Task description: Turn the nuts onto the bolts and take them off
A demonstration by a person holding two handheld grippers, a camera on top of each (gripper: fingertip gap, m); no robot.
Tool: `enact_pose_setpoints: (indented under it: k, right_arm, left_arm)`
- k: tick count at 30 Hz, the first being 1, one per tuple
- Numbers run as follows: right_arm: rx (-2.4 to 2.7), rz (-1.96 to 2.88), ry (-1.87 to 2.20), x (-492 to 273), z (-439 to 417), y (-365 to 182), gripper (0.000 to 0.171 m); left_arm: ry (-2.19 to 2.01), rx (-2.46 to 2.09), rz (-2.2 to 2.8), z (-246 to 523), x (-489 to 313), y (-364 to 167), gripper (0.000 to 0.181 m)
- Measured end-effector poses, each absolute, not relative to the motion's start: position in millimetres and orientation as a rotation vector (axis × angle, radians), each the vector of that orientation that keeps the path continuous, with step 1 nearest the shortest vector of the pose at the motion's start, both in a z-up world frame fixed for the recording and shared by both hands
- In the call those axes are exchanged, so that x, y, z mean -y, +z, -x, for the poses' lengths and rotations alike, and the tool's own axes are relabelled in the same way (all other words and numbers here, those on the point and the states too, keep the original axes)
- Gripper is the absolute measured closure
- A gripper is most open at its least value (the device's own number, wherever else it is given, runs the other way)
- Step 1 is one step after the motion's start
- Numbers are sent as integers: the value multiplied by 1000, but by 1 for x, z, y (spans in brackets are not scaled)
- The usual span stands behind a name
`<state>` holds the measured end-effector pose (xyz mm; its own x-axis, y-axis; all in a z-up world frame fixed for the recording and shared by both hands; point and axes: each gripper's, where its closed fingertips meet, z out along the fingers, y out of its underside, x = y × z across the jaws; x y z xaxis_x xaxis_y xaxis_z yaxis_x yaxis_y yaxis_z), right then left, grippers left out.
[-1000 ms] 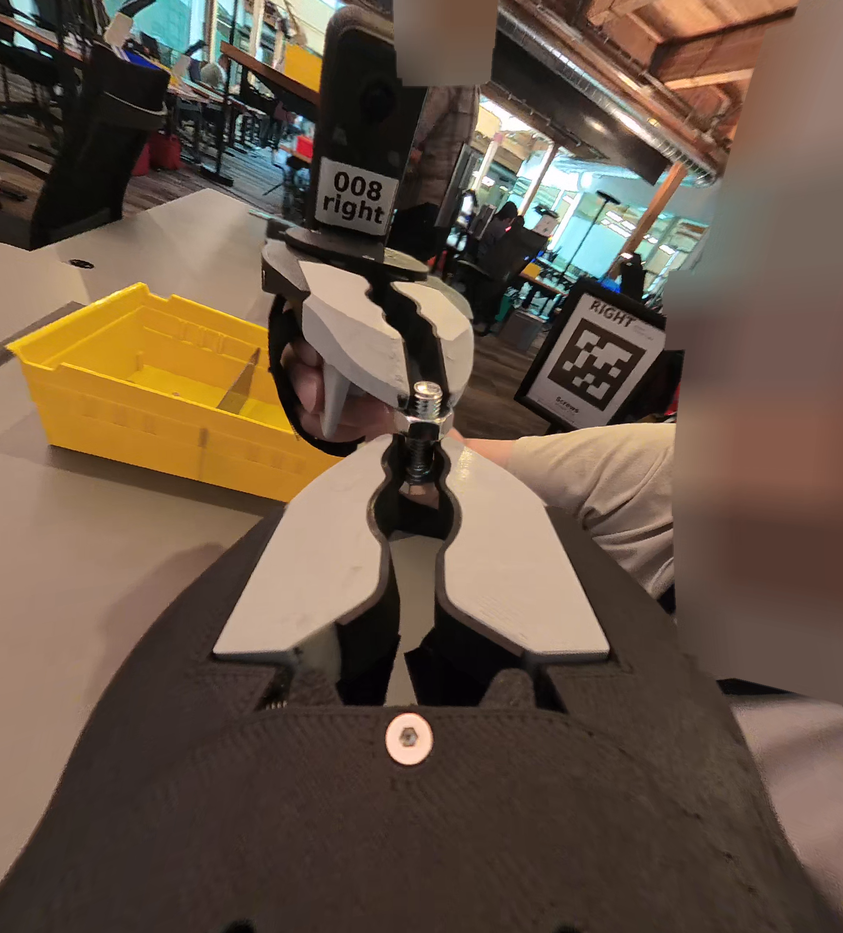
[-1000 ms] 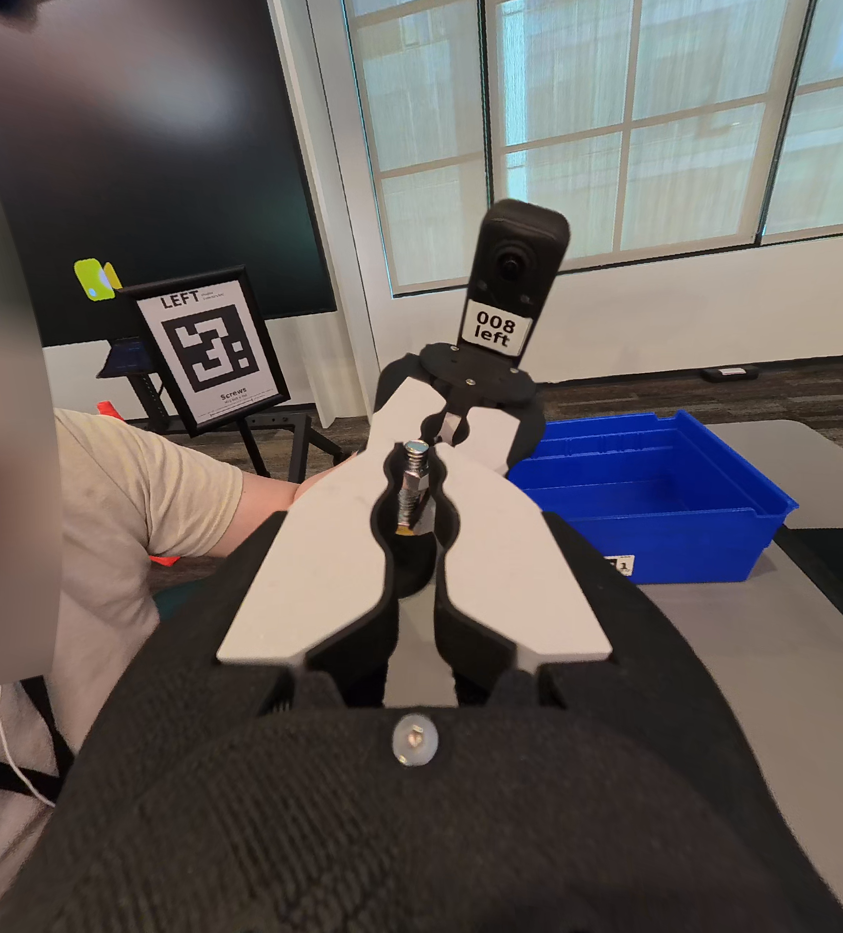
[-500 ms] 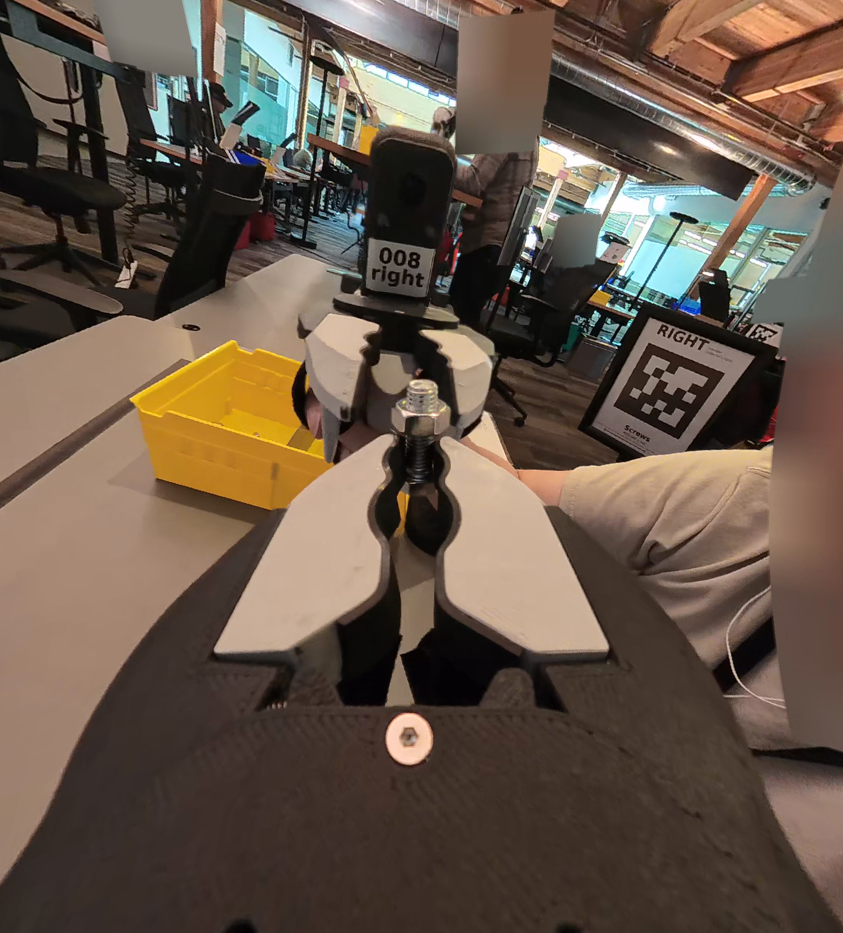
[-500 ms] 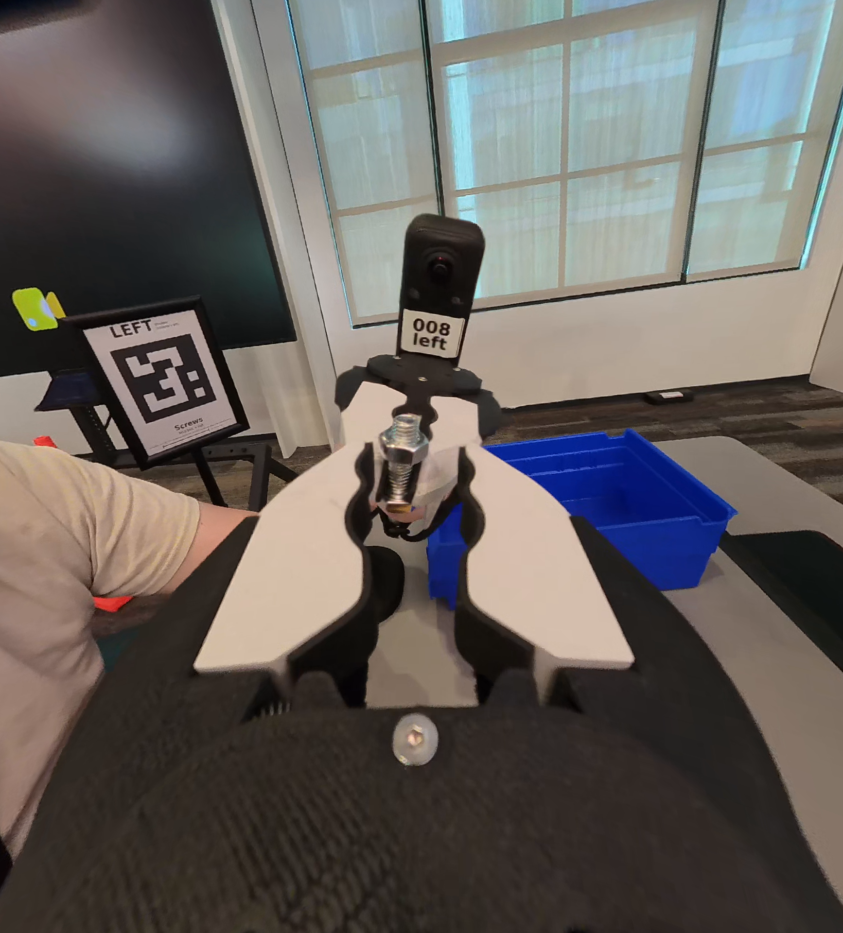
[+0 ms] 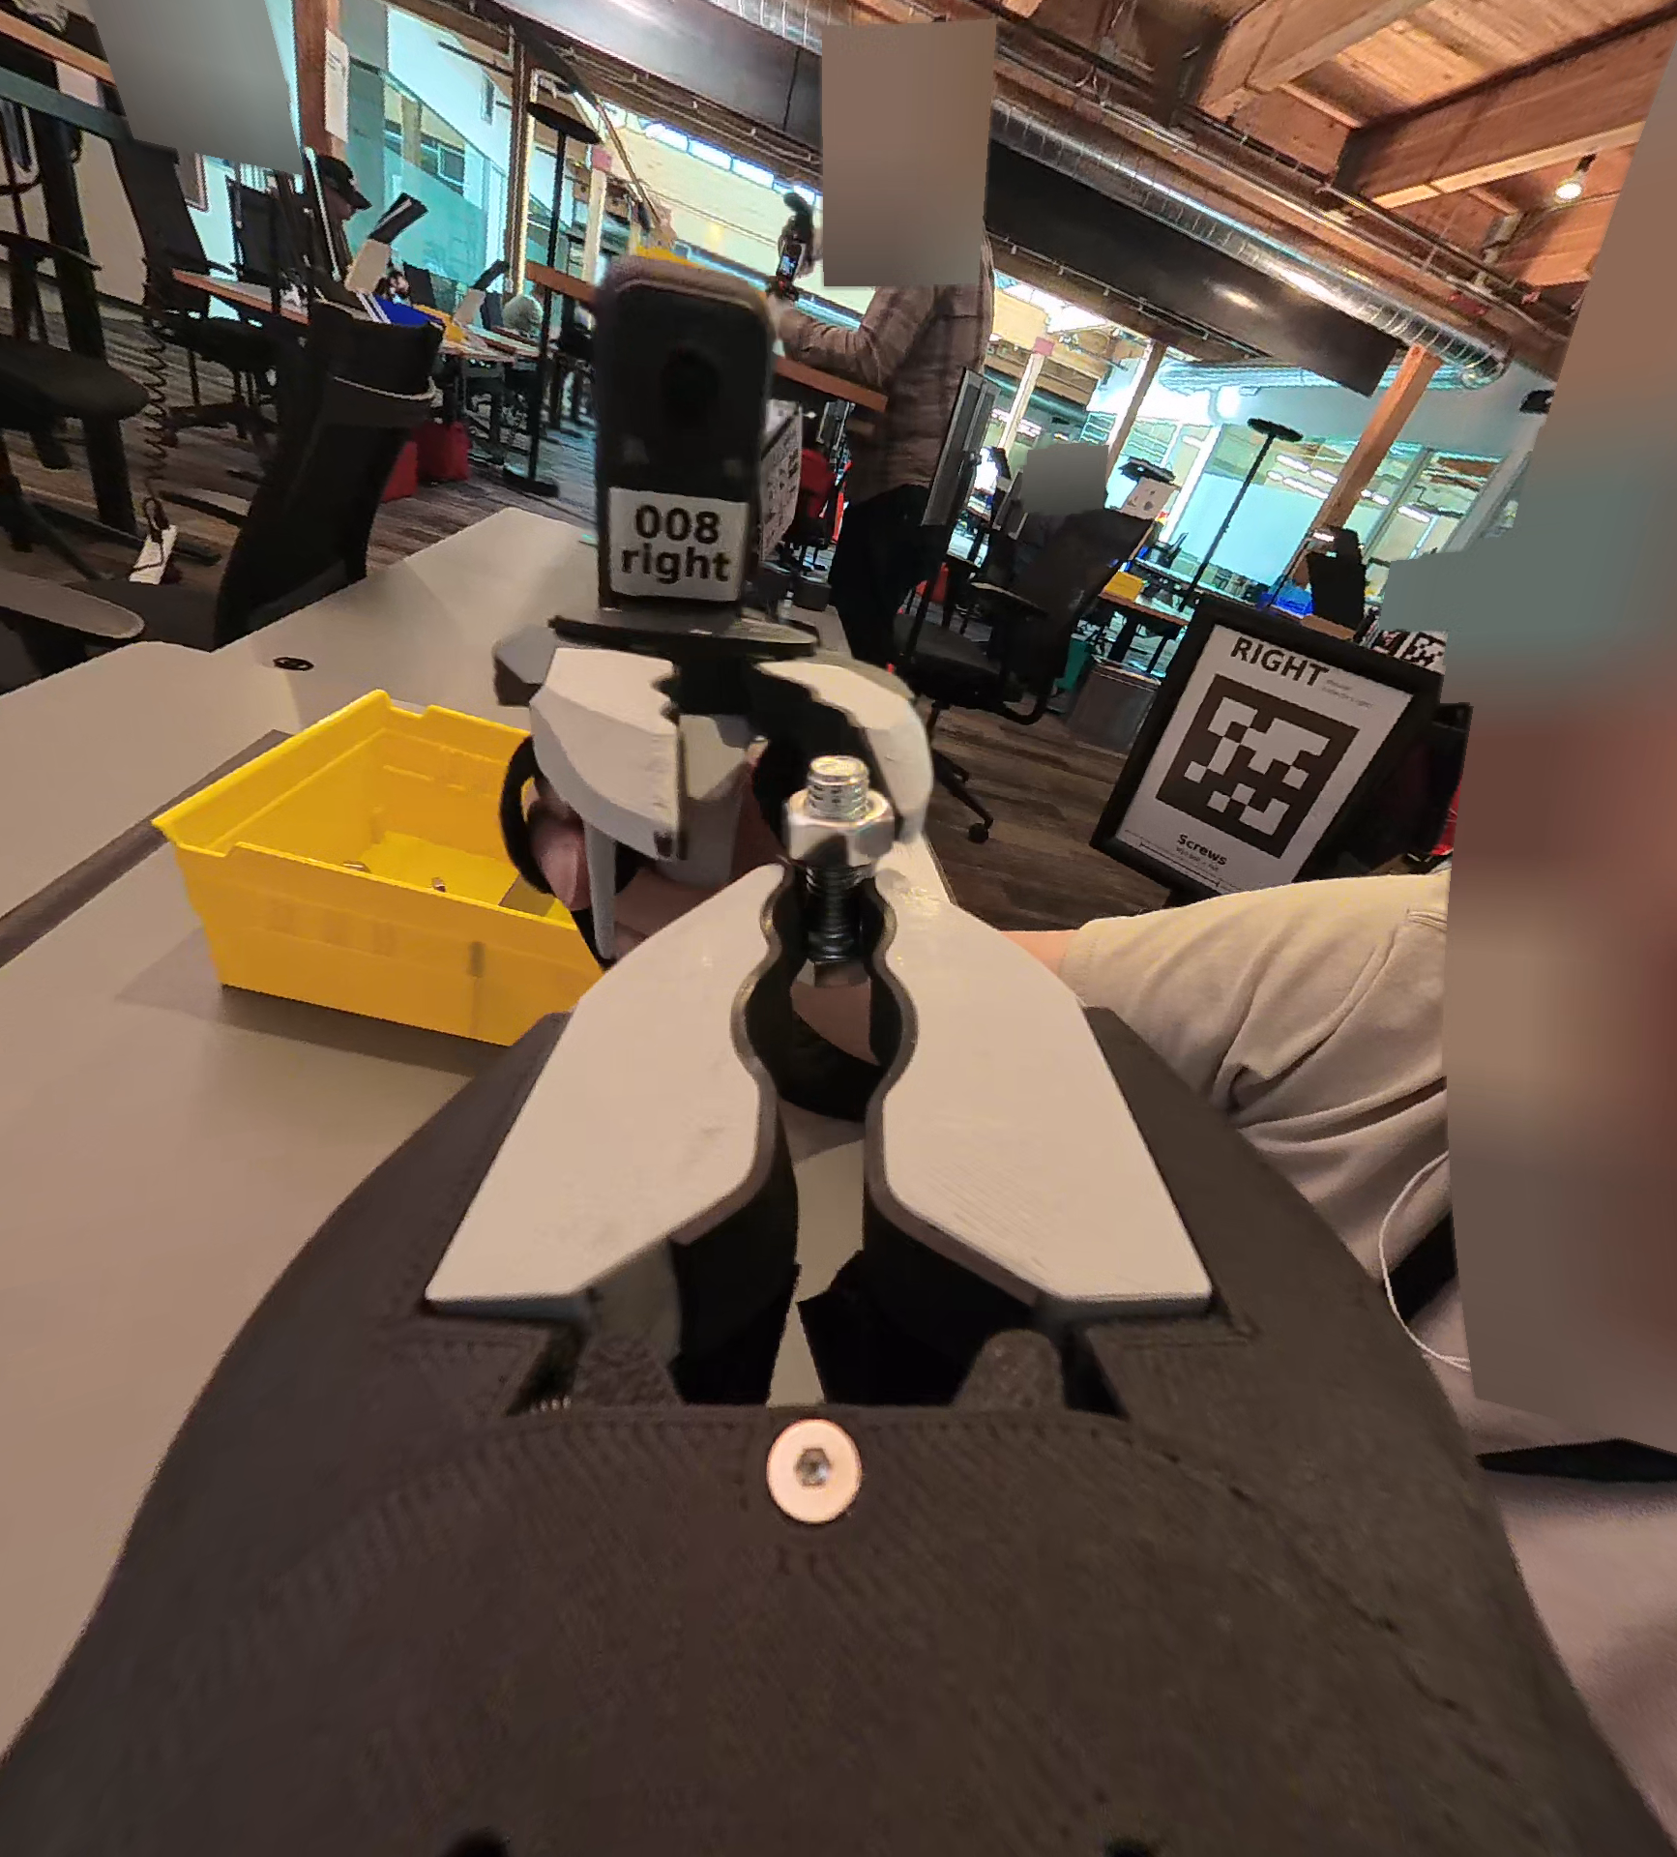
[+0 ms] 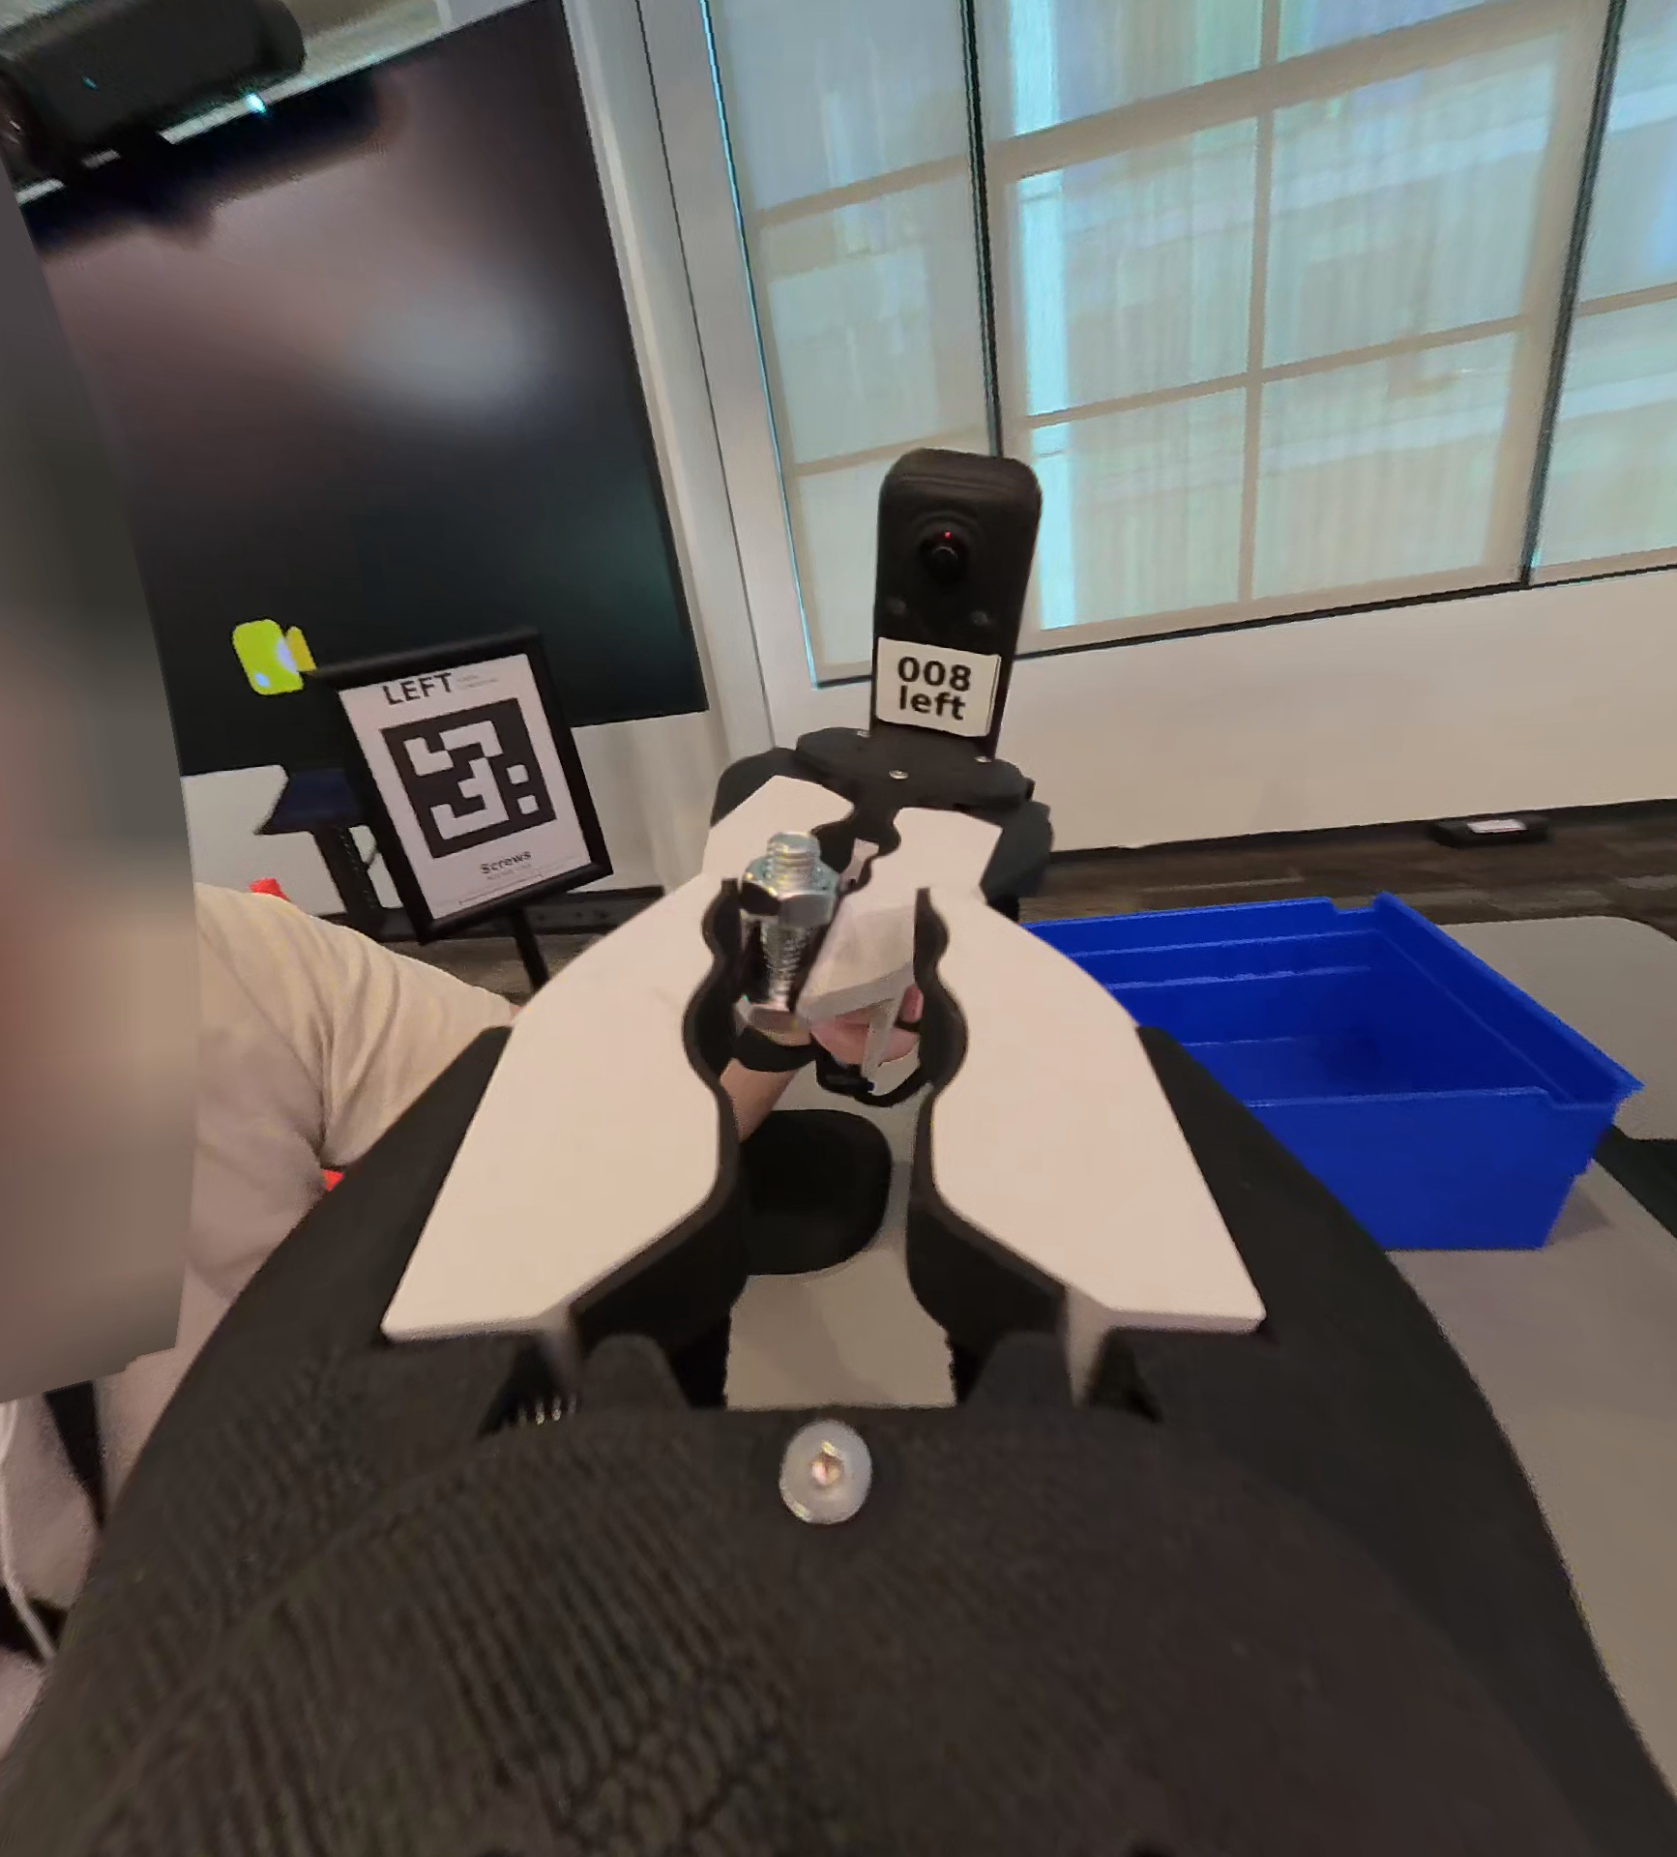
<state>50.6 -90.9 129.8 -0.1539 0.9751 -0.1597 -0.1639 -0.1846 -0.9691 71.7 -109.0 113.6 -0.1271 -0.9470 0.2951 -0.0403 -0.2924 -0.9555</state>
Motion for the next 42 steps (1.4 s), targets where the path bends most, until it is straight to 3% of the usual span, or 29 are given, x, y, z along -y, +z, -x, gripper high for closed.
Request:
enact_pose_setpoints:
  k: [4,13,15,25,27,42]
  right_arm:
    - [1019,1120,1607,81,-61,134,140]
    - [1068,1118,1593,91,-55,133,129]
    - [1036,1144,1602,82,-58,132,136]
    - [1079,1121,1563,91,-56,134,128]
    - [1019,1156,1598,78,-63,134,136]
    - [1160,1082,1611,106,-59,136,133]
  left_arm:
    - [-1552,-1167,1357,-69,113,119,172]
    - [-1567,-1179,1354,-72,118,119,172]
    - [-1606,-1181,1340,-69,120,123,172]
    - [-1551,-1190,1381,-75,118,114,172]
    - [-1577,-1187,1366,-72,118,117,172]
    - [-1543,-1215,1354,-71,126,121,172]
